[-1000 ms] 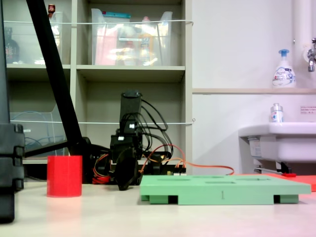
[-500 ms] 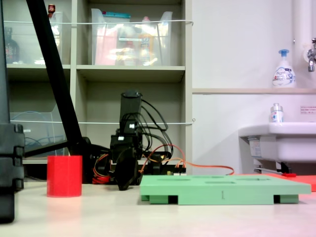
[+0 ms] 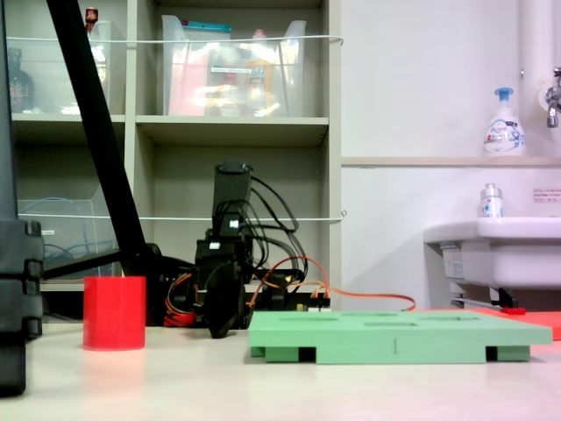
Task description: Put the octagonal pillar block into the corresponding hole
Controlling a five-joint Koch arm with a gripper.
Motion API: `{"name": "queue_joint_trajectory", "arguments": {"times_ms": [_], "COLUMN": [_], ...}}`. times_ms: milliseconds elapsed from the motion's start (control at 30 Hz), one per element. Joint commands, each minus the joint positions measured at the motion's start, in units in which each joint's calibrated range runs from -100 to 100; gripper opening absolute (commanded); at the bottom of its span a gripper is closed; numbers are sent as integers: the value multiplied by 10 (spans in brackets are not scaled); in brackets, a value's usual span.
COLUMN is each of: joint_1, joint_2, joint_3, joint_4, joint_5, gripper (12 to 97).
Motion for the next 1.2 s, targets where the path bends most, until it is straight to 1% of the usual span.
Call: {"name": "queue_joint_trajectory", "arguments": {"times_ms": [0, 133, 167, 533, 633, 867, 967, 1000, 1167], "joint_1": [-1, -11, -15, -44, -45, -39, -39, -39, -17], "joint_2": [-4, -4, -4, -4, -4, -4, -4, -4, -4], "joint_3": [-9, -9, -9, -9, 24, 187, 284, 337, 469], "joint_4": [-56, -29, -29, -35, -117, -372, -506, -578, -744], "joint_5": [18, 133, 144, 308, 363, 393, 392, 392, 410], "gripper": [485, 475, 466, 468, 466, 466, 468, 468, 534]}}
